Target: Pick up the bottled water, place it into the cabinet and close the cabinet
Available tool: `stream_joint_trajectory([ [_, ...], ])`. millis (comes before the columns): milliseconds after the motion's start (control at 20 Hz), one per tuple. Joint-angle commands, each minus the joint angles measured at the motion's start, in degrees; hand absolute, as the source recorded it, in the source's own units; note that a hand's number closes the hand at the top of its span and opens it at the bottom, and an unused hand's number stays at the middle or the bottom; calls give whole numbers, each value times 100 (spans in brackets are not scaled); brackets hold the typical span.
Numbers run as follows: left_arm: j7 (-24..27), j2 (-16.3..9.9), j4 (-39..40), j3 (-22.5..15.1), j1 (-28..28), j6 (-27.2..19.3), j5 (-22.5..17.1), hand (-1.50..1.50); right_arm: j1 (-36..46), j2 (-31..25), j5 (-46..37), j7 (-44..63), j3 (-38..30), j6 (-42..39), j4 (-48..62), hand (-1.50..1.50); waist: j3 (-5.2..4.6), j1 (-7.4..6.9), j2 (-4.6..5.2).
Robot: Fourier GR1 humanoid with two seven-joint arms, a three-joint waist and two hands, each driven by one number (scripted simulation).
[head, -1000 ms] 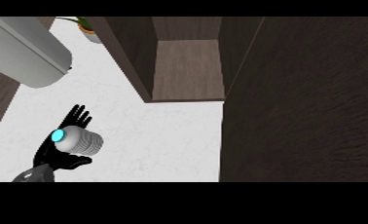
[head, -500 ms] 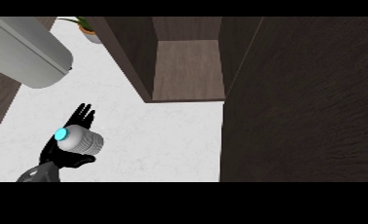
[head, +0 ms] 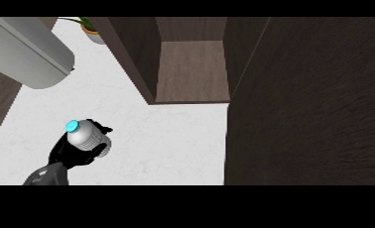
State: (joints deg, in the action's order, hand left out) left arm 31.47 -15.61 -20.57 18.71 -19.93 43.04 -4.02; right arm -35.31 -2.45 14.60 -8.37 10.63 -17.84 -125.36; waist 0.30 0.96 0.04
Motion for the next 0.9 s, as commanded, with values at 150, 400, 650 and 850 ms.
stream_joint_trajectory([
  [150,783,173,-85,-216,208,822,57,150,56,100,-32,187,103,189,-102,-150,-45,-24,16],
  [400,818,369,-48,-93,1,355,-130,150,-187,0,-59,-78,99,7,-24,-150,-43,16,13],
  [650,921,631,-265,489,141,-875,-709,150,-79,49,-171,-273,140,-29,284,-150,-36,-40,0],
  [850,841,792,-495,528,126,-775,-979,150,178,180,-280,-81,196,233,212,-150,-32,-79,-6],
])
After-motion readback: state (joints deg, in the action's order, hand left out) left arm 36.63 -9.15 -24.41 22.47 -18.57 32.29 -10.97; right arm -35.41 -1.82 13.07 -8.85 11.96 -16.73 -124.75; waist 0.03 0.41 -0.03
